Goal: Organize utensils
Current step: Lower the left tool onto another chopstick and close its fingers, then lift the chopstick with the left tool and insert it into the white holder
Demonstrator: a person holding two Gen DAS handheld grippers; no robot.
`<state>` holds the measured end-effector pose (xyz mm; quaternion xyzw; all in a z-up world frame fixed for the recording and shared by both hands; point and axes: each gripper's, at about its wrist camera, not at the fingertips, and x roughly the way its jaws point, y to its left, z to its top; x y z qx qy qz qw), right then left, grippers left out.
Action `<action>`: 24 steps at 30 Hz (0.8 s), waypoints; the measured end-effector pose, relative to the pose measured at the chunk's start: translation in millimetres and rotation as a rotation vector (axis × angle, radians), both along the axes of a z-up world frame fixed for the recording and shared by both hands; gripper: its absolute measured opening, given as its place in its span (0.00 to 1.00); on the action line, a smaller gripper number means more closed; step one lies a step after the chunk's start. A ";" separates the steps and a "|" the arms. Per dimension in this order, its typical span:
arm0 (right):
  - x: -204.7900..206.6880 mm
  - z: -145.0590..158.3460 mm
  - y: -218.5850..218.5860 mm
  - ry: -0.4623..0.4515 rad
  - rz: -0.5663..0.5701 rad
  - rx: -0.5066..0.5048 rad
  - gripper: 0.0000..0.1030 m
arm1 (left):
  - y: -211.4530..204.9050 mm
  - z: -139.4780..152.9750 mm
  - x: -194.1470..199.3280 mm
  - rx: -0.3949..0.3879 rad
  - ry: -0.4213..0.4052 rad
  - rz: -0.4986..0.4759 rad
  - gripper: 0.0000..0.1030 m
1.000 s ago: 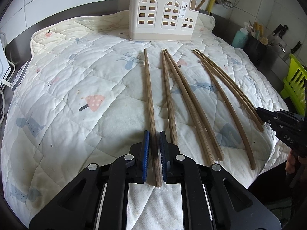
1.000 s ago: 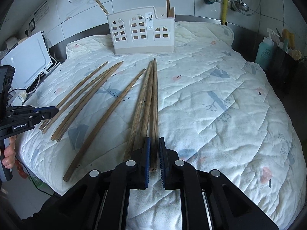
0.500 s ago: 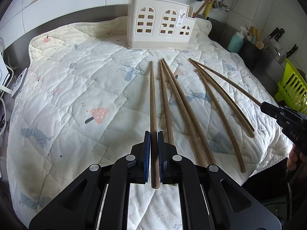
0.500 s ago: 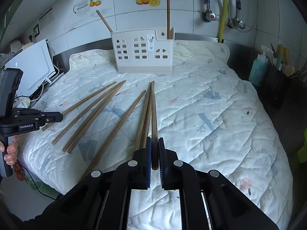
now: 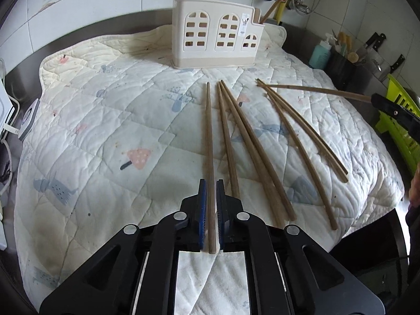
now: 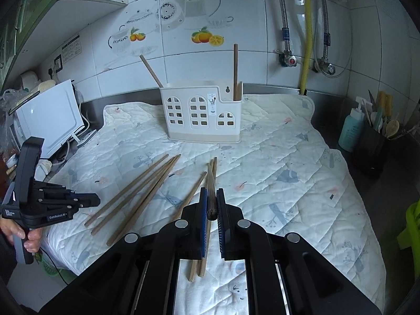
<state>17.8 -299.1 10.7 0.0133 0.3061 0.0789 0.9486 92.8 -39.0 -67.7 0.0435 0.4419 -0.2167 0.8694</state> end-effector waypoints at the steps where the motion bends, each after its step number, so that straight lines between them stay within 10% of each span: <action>1: 0.1 0.5 0.4 -0.001 0.001 -0.002 0.07 | 0.0 -4.0 -0.5 0.004 0.006 -0.002 0.15; 13: 3.4 14.1 5.9 -0.032 0.011 -0.003 0.07 | 4.8 -16.4 6.4 -0.009 0.042 0.011 0.05; 24: 11.3 40.8 8.4 -0.089 0.025 -0.001 0.07 | 10.5 39.4 13.3 -0.087 -0.074 0.015 0.05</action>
